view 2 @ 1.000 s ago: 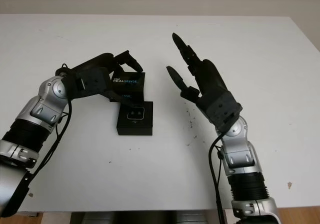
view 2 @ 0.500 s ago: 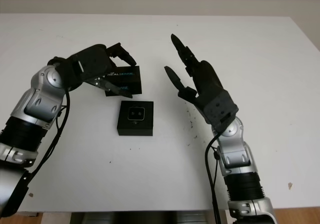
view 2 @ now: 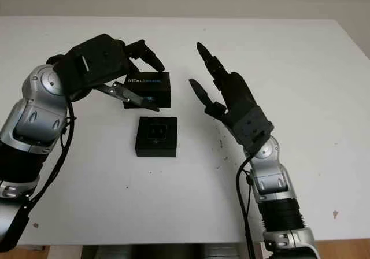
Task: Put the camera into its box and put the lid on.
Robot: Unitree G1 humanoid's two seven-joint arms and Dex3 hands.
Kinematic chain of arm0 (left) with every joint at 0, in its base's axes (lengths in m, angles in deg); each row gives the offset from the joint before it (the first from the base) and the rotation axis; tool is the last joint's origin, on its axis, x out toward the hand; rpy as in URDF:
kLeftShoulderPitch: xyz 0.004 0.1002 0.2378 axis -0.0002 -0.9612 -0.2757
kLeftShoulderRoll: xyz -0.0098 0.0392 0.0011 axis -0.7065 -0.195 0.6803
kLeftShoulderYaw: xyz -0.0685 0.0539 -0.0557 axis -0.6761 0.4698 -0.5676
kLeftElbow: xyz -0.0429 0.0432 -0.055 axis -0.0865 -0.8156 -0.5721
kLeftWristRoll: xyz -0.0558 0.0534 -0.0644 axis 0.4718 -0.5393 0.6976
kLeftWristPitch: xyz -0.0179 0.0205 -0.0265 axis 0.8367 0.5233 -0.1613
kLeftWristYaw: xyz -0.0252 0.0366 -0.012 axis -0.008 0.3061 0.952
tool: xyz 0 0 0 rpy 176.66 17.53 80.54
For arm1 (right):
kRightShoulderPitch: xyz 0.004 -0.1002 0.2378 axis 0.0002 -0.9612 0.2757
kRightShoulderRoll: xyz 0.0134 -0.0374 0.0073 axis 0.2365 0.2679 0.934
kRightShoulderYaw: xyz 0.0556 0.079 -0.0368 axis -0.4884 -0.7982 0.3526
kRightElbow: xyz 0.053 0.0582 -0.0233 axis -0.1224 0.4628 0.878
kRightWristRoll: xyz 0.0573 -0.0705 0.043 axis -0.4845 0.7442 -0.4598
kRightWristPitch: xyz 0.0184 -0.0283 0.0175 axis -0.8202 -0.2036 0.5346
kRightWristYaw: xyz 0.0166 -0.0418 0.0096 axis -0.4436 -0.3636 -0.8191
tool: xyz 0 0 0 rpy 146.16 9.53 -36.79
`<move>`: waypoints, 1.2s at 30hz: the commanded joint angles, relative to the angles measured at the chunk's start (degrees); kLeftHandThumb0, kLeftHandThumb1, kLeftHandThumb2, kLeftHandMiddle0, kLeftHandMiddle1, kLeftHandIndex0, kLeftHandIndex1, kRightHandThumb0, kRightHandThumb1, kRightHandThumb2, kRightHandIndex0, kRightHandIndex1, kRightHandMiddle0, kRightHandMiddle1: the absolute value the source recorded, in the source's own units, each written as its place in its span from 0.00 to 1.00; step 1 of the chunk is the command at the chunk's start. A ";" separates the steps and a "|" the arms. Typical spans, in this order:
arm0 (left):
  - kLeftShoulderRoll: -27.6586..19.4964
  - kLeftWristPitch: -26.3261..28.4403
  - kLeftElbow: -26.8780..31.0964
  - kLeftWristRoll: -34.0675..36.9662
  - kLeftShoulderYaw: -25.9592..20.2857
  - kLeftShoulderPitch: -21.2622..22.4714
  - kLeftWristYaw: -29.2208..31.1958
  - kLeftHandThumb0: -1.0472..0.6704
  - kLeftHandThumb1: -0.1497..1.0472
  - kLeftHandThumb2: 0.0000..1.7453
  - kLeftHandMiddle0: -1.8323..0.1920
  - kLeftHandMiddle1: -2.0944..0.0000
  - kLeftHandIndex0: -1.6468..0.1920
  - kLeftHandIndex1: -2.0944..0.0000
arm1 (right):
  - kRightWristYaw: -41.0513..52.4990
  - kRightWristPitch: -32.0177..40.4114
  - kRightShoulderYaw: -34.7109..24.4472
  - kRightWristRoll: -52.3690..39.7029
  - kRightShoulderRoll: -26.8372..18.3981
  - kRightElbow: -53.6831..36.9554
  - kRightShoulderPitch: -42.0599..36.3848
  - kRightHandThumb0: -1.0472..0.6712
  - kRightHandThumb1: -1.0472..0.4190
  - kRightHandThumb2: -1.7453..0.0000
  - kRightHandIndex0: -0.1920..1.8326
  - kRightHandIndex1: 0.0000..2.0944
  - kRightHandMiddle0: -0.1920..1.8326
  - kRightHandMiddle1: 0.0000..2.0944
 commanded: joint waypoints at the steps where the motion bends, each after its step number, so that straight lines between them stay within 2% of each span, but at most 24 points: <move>1: 0.54 -0.40 2.28 0.23 -0.54 -1.86 -1.19 0.43 1.00 0.08 0.85 0.19 0.87 0.20 | -0.13 0.33 0.00 -0.18 0.32 -0.83 0.58 0.19 0.00 0.70 0.15 0.02 0.15 0.03; 6: 0.65 -3.18 4.19 -0.51 0.03 -4.92 -3.47 0.44 1.00 0.08 0.85 0.20 0.89 0.22 | -0.51 -0.63 -0.07 -0.04 0.43 -0.46 0.49 0.19 0.00 0.70 0.15 0.02 0.15 0.03; 14: 1.65 -1.27 6.14 -2.08 1.30 -7.49 -4.48 0.44 1.00 0.08 0.90 0.16 0.89 0.26 | -0.40 -0.52 -0.23 -0.71 0.74 -0.94 0.23 0.19 0.00 0.70 0.14 0.02 0.14 0.02; 26: 2.94 -3.90 4.57 -1.15 1.07 -9.55 -6.12 0.45 1.00 0.08 0.91 0.12 0.91 0.21 | -1.22 -1.33 -0.26 0.05 0.63 -0.31 0.38 0.18 0.00 0.70 0.15 0.03 0.15 0.03; 31: 3.09 -3.66 4.43 -0.58 1.10 -9.85 -6.06 0.44 1.00 0.08 0.92 0.02 0.92 0.18 | -1.53 -2.62 -0.25 0.25 0.43 0.36 0.53 0.19 0.00 0.70 0.16 0.03 0.16 0.03; 36: 3.00 -1.78 5.50 -1.28 1.80 -9.85 -5.59 0.44 1.00 0.08 0.91 0.10 0.92 0.20 | -1.74 -2.81 -0.17 0.52 0.36 0.52 0.55 0.19 0.00 0.70 0.16 0.03 0.16 0.03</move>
